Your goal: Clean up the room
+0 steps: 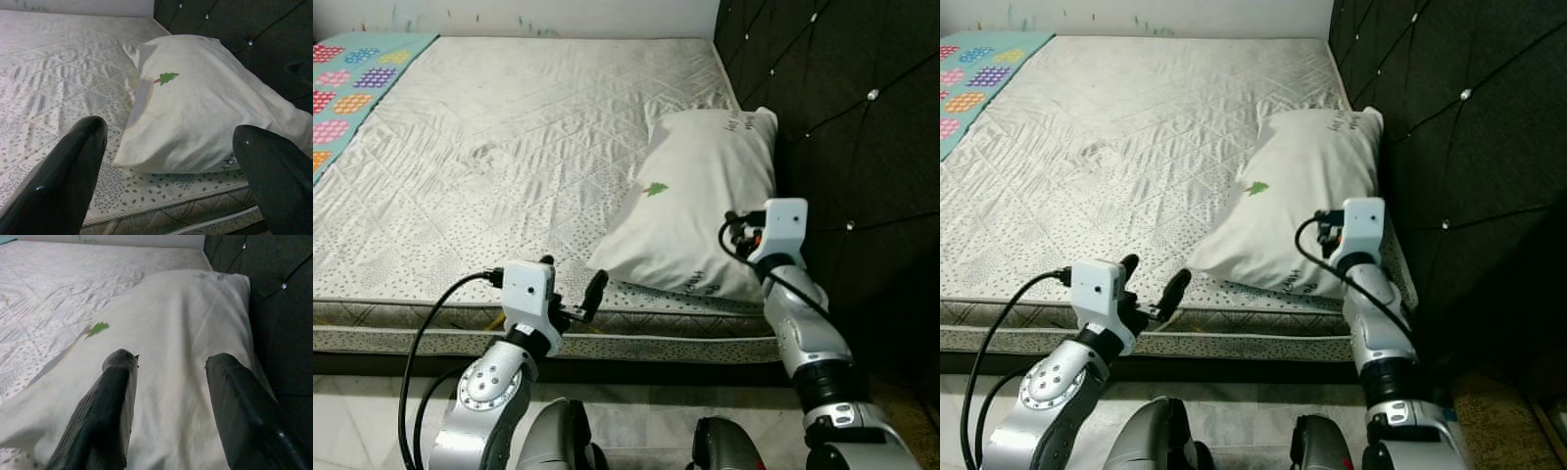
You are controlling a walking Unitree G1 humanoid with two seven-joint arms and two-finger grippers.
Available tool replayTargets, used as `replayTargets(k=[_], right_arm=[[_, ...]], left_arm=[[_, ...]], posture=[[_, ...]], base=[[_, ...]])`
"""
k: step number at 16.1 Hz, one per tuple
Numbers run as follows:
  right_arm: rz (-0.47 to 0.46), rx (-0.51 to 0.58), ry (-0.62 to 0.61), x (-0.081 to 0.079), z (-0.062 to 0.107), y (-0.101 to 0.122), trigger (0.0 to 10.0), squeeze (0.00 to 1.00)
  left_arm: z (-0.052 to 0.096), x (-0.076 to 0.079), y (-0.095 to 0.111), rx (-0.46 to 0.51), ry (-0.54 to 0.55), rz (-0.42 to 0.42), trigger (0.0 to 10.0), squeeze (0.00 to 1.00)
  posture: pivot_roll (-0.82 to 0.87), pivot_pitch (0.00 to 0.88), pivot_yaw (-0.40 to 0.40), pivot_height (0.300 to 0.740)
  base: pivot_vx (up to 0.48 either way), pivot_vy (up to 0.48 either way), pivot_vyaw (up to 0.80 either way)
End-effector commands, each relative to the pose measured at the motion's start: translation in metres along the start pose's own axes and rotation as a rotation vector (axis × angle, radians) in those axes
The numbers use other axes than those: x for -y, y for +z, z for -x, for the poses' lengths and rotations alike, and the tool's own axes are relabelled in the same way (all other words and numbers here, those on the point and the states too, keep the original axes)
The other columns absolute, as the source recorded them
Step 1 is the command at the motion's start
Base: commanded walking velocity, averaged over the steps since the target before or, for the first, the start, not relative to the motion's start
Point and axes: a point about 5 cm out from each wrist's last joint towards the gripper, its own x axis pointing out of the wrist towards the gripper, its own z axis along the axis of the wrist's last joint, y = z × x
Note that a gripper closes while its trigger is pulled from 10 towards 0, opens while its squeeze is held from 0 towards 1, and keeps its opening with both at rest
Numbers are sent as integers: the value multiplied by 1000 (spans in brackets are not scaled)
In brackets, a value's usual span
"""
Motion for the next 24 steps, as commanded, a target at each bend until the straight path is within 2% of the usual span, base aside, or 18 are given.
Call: replayTargets(k=[1, 3, 6, 9, 11, 13, 16, 17, 21, 24], right_arm=[[-10, -1, 27, -5, 1, -2, 10000, 1000], [-7, 17, 17, -6, 3, 0, 10000, 1000], [-65, 80, -4, -6, 16, 3, 10000, 1000], [-114, 110, 7, -11, 32, 0, 10000, 1000], [-107, 115, 10, -14, 38, -1, 10000, 1000], [-103, 114, 19, -20, 42, 0, 10000, 1000], [-108, 123, 52, -25, 42, 5, 10000, 1000], [-112, 121, 54, -26, 41, 6, 10000, 0], [-140, 176, 100, -31, 39, 20, 10000, 0], [-139, 179, 110, -32, 39, 23, 10000, 0]], left_arm=[[1, -1, -2, -9, 5, -12, 10000, 0], [1, -1, -2, -8, 12, -12, 10000, 0], [2, -9, -2, 6, 75, -10, 10000, 0], [-2, -10, -2, 21, 71, 16, 10000, 0], [-7, -9, 1, 39, 59, 22, 10000, 0], [-11, -10, 5, 71, 38, 38, 10000, 0], [-11, -11, 2, 56, 52, 44, 10000, 0], [-11, -11, 1, 54, 57, 45, 10000, 0], [-12, -11, 1, 61, 59, 41, 10000, 0], [-12, -12, 1, 60, 61, 37, 10000, 0]], posture=[[14, 105, 27, 668], [15, 106, 27, 668], [3, 96, 23, 668], [-18, 65, 25, 668], [-29, 53, 32, 668], [-35, 51, 38, 668], [-36, 47, 37, 668], [-36, 46, 37, 668], [-33, 42, 38, 673], [-32, 41, 39, 718]], base=[[0, 0, 0], [0, 0, 0], [0, 0, 0], [0, 0, 0], [0, 0, 0], [0, 0, 0], [176, 0, 0], [0, 0, 0], [0, 0, 0], [0, 0, 0]])
